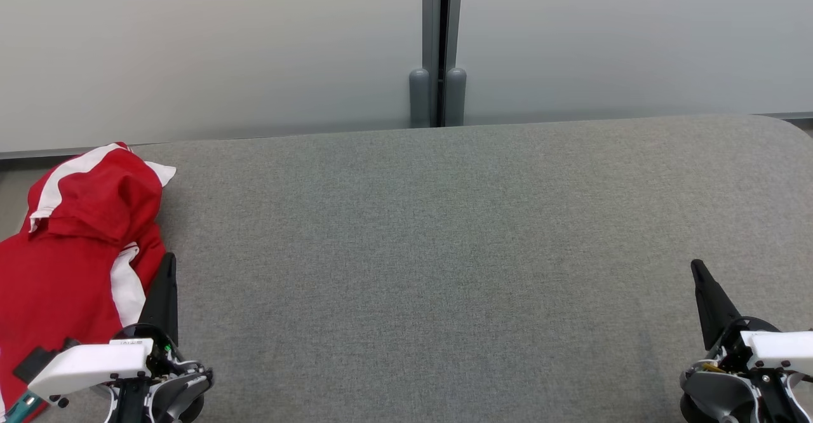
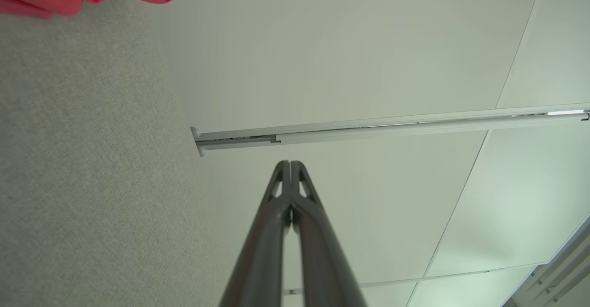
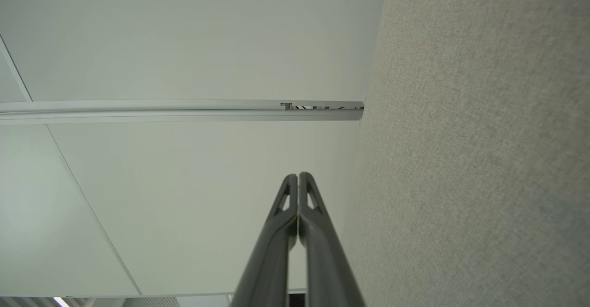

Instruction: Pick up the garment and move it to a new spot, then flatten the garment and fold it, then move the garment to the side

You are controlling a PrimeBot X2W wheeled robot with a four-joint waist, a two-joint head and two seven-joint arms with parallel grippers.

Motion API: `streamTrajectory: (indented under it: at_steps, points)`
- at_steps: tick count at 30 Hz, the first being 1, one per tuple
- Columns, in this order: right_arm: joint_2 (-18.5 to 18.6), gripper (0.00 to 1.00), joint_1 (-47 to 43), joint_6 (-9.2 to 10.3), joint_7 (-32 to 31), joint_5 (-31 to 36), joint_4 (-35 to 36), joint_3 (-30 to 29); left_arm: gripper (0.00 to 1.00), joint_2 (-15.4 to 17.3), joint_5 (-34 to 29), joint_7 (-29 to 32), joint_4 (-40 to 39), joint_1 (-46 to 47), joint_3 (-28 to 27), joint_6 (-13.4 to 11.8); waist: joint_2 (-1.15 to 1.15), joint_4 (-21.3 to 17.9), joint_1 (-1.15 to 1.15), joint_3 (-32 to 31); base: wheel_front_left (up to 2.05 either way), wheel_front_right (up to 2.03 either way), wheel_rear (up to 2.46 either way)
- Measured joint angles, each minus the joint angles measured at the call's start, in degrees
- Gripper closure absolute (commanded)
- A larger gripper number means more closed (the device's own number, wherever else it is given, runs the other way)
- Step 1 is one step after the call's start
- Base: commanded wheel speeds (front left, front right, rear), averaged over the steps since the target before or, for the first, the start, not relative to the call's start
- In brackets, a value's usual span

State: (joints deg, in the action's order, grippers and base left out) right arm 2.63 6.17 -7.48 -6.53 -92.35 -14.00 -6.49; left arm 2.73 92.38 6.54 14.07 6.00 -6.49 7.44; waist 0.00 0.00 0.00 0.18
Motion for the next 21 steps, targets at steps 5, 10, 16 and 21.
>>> streamTrajectory:
  at_steps: [5, 10, 16, 21]
  points:
    - [0.00, 1.00, 0.00, 0.00, 0.00, 0.00, 0.00, 0.00, 1.00, 0.00, 0.00, 0.00, 0.00, 0.00, 0.00, 0.00, 0.00, 0.00, 0.00, 0.00, 0.00, 0.00, 0.00]
    - [0.00, 1.00, 0.00, 0.00, 0.00, 0.00, 0.00, 0.00, 1.00, 0.00, 0.00, 0.00, 0.00, 0.00, 0.00, 0.00, 0.00, 0.00, 0.00, 0.00, 0.00, 0.00, 0.00]
    - [0.00, 1.00, 0.00, 0.00, 0.00, 0.00, 0.00, 0.00, 1.00, 0.00, 0.00, 0.00, 0.00, 0.00, 0.00, 0.00, 0.00, 0.00, 0.00, 0.00, 0.00, 0.00, 0.00]
    - [0.00, 1.00, 0.00, 0.00, 0.00, 0.00, 0.00, 0.00, 1.00, 0.00, 0.00, 0.00, 0.00, 0.00, 0.00, 0.00, 0.00, 0.00, 0.00, 0.00, 0.00, 0.00, 0.00]
